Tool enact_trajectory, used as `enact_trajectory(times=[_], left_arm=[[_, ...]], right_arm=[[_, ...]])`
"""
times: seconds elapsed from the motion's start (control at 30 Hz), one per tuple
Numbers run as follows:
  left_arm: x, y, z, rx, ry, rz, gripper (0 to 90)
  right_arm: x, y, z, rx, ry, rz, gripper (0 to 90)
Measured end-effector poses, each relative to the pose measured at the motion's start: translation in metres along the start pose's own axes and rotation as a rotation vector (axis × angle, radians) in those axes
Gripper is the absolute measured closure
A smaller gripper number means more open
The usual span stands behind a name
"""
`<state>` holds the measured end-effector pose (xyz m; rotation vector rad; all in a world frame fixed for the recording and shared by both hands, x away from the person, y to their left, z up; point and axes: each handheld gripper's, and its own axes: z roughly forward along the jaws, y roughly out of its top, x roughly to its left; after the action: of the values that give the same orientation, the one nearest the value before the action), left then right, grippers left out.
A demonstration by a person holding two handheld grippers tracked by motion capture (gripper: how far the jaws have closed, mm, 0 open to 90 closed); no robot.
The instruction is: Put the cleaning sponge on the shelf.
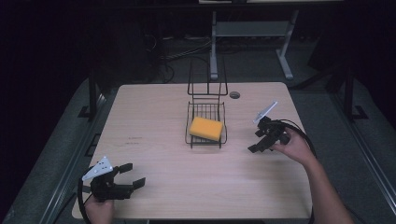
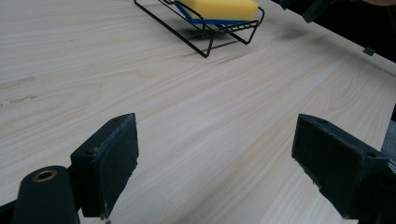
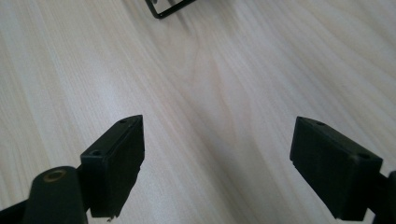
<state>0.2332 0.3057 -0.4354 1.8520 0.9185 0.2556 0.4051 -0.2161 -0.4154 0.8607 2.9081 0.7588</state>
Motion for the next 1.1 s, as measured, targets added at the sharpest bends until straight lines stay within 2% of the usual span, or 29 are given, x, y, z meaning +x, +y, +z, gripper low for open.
enact_trajectory(times=[1.1], left_arm=[[-0.001,0.0,0.002,0.005,-0.001,0.005,14.1]], right_arm=[[0.021,-0.031,0.006,0.026,0.002,-0.018,17.8]])
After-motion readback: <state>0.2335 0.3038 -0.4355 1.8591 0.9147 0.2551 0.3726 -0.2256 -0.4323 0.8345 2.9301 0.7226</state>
